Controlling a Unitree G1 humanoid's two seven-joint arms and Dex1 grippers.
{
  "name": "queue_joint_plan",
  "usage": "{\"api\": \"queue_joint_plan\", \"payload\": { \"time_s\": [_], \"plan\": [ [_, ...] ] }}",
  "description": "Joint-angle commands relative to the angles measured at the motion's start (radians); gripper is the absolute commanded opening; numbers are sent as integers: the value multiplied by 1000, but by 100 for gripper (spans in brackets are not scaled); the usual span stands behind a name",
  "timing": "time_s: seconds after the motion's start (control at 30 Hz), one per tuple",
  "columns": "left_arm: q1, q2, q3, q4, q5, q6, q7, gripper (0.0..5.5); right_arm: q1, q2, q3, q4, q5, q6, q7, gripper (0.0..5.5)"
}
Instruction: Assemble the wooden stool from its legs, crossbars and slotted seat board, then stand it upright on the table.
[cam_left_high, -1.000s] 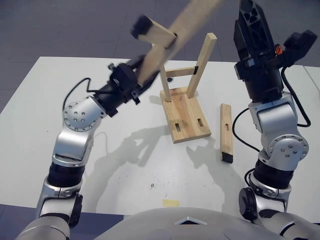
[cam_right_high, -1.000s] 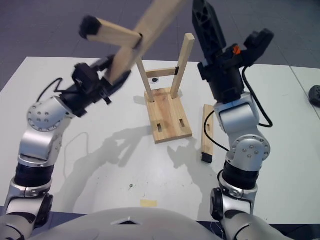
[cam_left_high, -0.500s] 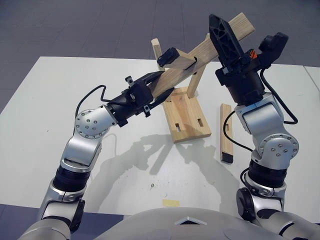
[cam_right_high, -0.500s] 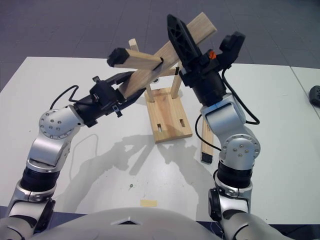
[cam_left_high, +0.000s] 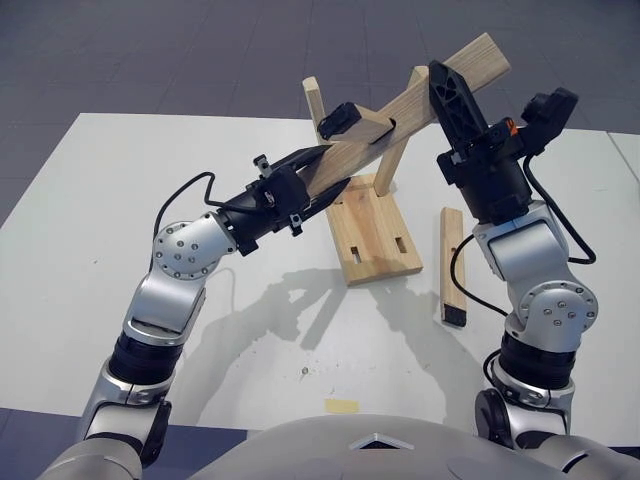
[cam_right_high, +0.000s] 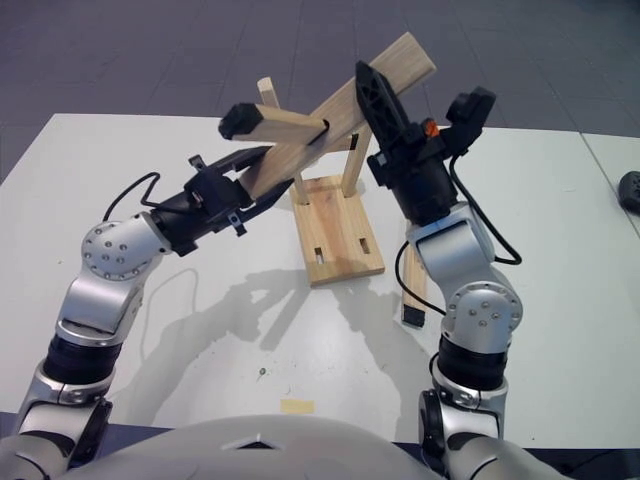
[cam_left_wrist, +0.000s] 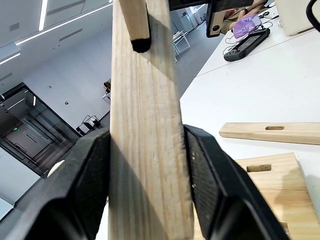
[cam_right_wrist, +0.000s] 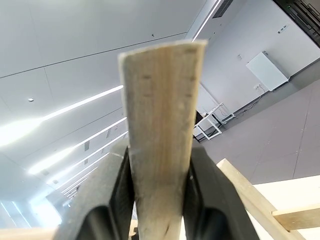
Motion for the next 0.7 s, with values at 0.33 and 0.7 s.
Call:
{"api": "queue_joint_plan", "payload": {
  "time_s": [0.33,0.7],
  "plan": [
    [27,-36,212,23,-45,105,133,413,115,-167,-260,151,-166,-39,8,102],
    [47,-88,181,29,4,133,226,540,238,-212,-190,153,-323,60,98,102]
  ]
}}
